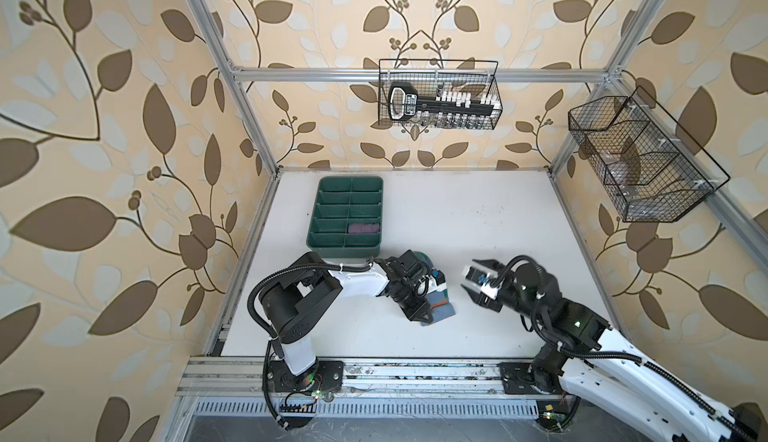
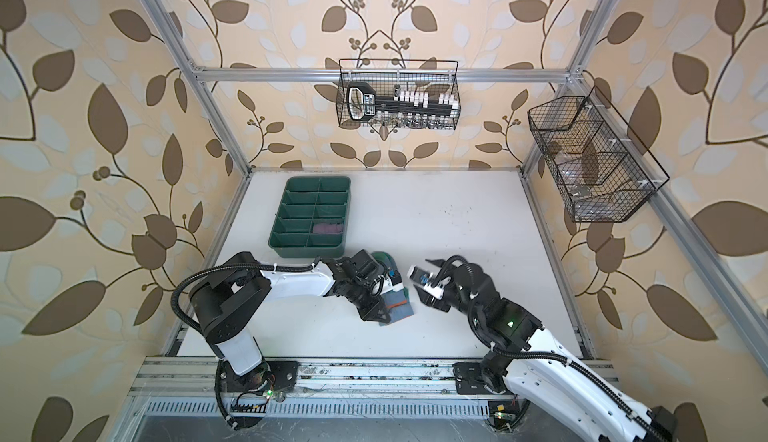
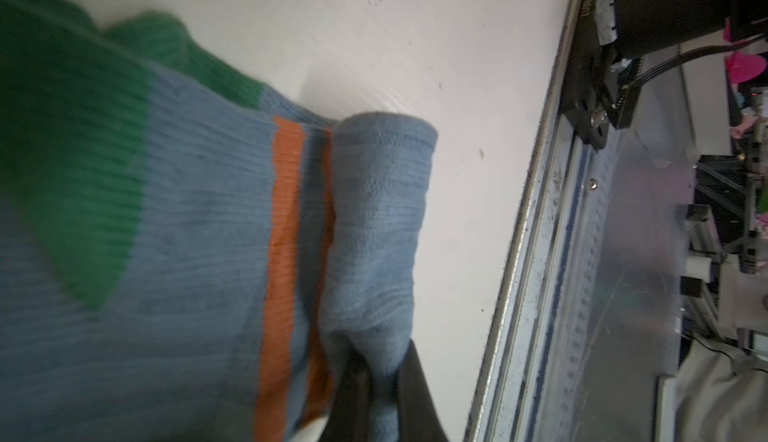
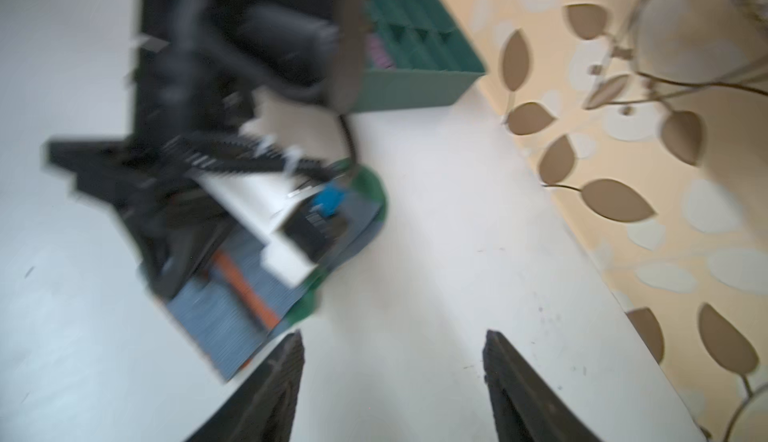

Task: Roll the socks
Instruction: 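Reach the right gripper back and pinch the roll, turning it over further, then open the left gripper and lift it away while right gripper holds the roll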

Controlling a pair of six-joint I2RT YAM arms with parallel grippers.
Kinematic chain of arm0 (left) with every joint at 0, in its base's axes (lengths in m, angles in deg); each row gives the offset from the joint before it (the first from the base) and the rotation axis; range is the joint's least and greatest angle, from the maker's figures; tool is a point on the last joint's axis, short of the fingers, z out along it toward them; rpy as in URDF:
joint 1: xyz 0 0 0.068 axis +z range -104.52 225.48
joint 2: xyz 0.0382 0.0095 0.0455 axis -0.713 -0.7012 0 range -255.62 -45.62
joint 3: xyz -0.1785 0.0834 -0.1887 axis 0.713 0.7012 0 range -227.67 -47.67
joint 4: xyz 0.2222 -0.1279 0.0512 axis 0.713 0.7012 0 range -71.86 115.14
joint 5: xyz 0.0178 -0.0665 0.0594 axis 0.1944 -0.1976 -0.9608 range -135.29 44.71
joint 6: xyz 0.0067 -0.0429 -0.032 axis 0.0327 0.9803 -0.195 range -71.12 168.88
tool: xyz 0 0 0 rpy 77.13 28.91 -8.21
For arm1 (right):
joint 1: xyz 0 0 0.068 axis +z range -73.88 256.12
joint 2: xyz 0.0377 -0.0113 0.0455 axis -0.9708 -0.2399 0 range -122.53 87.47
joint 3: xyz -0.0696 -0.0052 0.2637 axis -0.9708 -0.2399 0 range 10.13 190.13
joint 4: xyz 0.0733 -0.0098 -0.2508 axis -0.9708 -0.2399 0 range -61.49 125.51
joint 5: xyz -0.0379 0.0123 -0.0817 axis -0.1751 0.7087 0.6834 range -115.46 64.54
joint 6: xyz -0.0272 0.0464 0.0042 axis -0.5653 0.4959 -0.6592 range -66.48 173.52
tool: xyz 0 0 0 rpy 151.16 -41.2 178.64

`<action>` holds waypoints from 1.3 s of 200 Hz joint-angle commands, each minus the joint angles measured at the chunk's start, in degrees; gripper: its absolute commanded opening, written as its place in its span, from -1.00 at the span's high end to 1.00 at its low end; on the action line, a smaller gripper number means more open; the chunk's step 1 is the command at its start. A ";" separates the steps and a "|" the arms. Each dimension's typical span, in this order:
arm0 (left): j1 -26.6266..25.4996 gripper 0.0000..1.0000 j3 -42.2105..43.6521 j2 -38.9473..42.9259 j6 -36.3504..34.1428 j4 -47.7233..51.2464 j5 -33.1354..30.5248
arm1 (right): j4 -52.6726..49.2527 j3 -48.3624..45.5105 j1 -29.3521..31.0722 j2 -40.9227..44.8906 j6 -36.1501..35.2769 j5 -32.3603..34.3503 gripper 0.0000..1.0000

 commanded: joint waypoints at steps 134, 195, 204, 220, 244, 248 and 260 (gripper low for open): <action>1.32 0.38 -0.54 4.13 -2.76 8.68 -8.00 | 10.50 1.81 20.13 -42.78 -5.21 12.00 0.92; 5.37 -0.38 0.99 34.56 -5.07 9.65 -42.95 | -12.98 11.41 15.06 -44.80 3.53 -4.90 0.97; 5.51 -0.45 0.91 39.82 -6.28 10.54 -48.24 | -15.35 13.86 13.43 -46.53 4.43 -8.28 0.95; 5.69 -0.58 -0.63 48.76 -10.51 14.81 -54.17 | -18.32 17.94 11.38 -50.04 5.49 -13.48 0.93; 5.69 -0.68 -7.91 58.00 -18.52 25.77 -51.86 | -22.34 23.99 9.33 -57.66 5.79 -19.97 0.87; 5.69 -0.67 -9.56 58.73 -19.82 28.03 -50.28 | -23.20 25.11 9.02 -59.15 5.81 -20.77 0.86; 5.69 -0.63 -14.03 59.58 -23.86 33.90 -44.99 | -25.08 28.12 7.93 -63.50 5.93 -22.86 0.82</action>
